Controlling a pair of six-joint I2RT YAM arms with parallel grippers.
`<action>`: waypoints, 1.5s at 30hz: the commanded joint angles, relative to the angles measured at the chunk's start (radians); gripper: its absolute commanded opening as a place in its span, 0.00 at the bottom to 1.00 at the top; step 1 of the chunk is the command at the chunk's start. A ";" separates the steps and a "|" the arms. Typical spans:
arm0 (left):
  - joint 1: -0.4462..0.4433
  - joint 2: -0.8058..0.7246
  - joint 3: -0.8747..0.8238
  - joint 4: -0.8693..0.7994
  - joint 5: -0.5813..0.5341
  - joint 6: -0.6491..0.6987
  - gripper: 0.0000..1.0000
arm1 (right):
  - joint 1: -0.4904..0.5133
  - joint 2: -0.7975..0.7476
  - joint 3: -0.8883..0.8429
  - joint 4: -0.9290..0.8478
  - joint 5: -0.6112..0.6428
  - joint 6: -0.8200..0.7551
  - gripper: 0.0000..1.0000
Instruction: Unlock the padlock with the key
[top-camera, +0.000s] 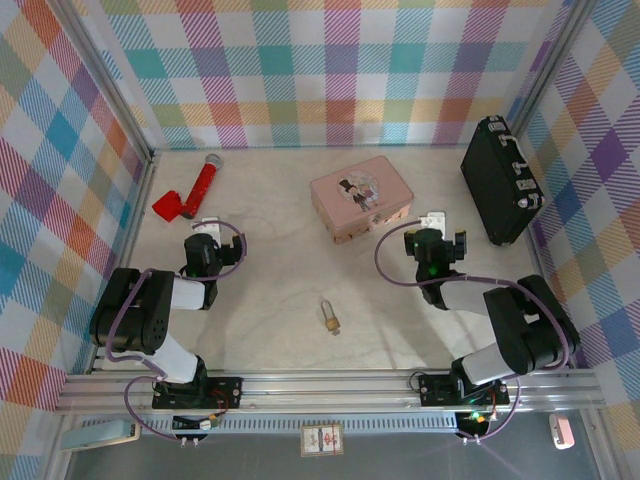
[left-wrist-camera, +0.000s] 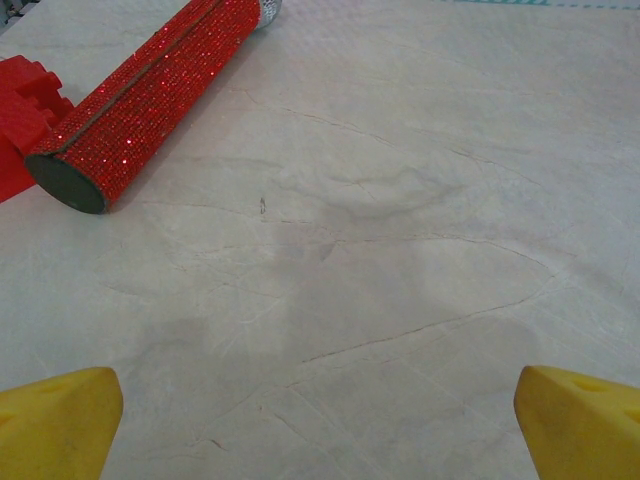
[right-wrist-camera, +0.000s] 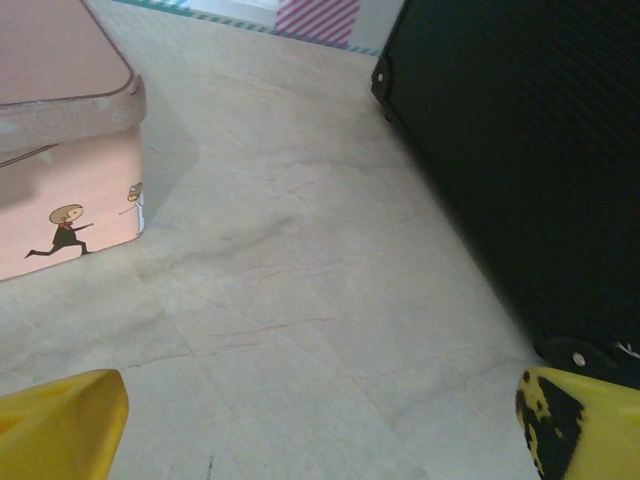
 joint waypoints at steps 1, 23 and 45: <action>0.001 -0.006 0.014 0.014 0.011 -0.013 1.00 | -0.025 -0.001 -0.028 0.188 -0.075 -0.076 0.99; 0.001 -0.006 0.014 0.014 0.010 -0.014 1.00 | -0.316 0.058 -0.046 0.188 -0.584 0.114 0.99; 0.001 -0.006 0.014 0.013 0.011 -0.013 1.00 | -0.303 0.062 -0.060 0.230 -0.529 0.116 0.99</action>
